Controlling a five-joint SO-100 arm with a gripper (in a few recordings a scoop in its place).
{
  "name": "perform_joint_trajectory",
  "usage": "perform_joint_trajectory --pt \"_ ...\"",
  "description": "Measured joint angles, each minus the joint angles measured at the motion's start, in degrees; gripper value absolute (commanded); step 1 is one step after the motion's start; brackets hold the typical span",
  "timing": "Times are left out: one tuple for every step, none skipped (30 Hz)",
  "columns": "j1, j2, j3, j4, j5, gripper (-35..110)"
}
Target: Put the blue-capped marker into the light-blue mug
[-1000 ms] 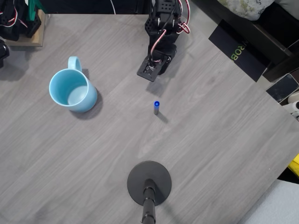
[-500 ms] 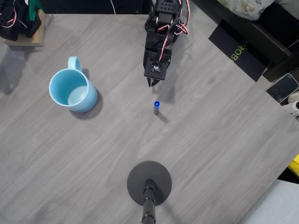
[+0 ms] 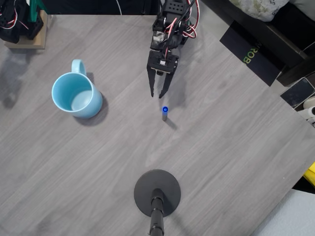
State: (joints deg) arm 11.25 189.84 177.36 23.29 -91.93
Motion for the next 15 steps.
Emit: perform_joint_trajectory --pt "-0.2 0.0 0.0 -1.2 -0.1 16" --pt "-0.6 0.0 0.0 -2.5 -0.1 16" --pt "-1.3 0.0 0.0 -3.7 -0.1 17" --pt "-2.0 0.0 0.0 -4.7 -0.1 18" --pt "-2.4 0.0 0.0 -5.6 -0.1 19" --pt "-2.4 0.0 0.0 -6.2 -0.1 20" --pt "-2.5 0.0 0.0 -6.8 -0.1 20" --pt "-3.0 0.0 0.0 -7.3 -0.1 21" --pt "-3.2 0.0 0.0 -7.5 -0.1 21" --pt "-3.2 0.0 0.0 -7.8 -0.1 21" --pt "-3.2 0.0 0.0 -8.3 -0.1 21" --pt "-3.2 -0.2 0.0 -9.5 -0.1 21" --pt "-3.1 -0.4 0.0 -10.5 -0.1 21" --pt "-2.7 -0.9 0.1 -11.4 -0.2 22" --pt "-2.3 -1.1 0.1 -12.5 -0.1 22"
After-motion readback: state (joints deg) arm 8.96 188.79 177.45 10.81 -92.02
